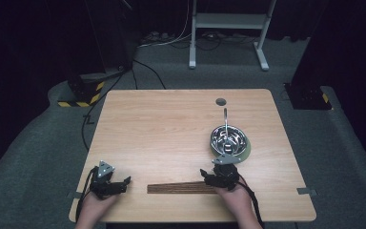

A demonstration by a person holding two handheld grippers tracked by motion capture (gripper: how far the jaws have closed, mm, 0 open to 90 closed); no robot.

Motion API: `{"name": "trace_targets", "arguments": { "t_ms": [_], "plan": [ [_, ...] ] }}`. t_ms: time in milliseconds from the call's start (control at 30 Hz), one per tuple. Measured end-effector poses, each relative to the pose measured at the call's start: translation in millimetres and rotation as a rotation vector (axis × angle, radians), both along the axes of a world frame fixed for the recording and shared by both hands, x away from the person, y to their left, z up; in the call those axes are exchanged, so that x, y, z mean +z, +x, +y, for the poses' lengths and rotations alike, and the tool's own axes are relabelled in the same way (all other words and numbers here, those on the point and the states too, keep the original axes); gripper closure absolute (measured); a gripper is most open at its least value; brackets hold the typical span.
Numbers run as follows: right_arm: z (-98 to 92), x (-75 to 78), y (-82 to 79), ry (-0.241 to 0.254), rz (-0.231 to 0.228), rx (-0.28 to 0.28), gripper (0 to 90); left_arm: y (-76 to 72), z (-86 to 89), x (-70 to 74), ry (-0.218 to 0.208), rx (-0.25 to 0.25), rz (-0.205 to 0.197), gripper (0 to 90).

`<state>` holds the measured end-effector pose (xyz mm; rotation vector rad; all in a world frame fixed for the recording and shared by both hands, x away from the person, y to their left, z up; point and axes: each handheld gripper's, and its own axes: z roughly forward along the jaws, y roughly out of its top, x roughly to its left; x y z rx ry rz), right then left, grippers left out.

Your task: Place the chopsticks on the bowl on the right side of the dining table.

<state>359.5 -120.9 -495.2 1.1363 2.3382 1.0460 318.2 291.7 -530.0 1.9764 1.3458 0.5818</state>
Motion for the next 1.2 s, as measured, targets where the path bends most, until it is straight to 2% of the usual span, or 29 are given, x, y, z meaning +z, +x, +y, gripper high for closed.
{"name": "trace_targets", "arguments": {
  "t_ms": [133,167,200,233,267,367,467,700,933,1200],
  "plan": [
    [4.8,-0.7,-3.5,0.012,-0.006,0.029,47.0,0.0,0.0,0.0,-0.001,0.001,0.001,12.3],
    [6.6,-1.2,-5.1,0.019,0.002,0.054,52.1,0.0,0.1,0.1,-0.002,0.001,0.001,12.4],
    [6.6,-1.2,-5.1,0.019,0.002,0.054,52.1,0.0,0.2,0.0,-0.002,0.0,0.001,12.4],
    [9.0,-2.6,-6.4,0.022,0.012,0.078,53.7,0.0,0.3,0.1,-0.003,0.0,0.001,12.6],
    [9.0,-2.6,-6.4,0.022,0.012,0.078,53.7,0.0,0.3,0.1,-0.004,0.0,0.001,12.6],
    [14.6,-5.1,-10.3,0.01,0.033,0.123,55.9,0.0,0.4,0.1,-0.006,0.0,0.001,12.9],
    [18.1,-6.8,-11.7,0.003,0.025,0.134,56.7,0.0,0.5,0.0,-0.007,-0.001,0.002,12.9],
    [27.8,-12.9,-15.2,-0.029,0.047,0.172,58.3,0.0,0.5,0.1,-0.006,-0.002,0.002,12.9],
    [30.6,-15.8,-15.3,-0.05,0.048,0.18,60.2,0.0,0.5,0.1,-0.006,-0.001,0.002,12.9],
    [30.2,-16.4,-14.2,-0.038,0.051,0.173,62.3,0.0,0.5,0.1,-0.006,0.0,0.002,12.9]
  ]
}}
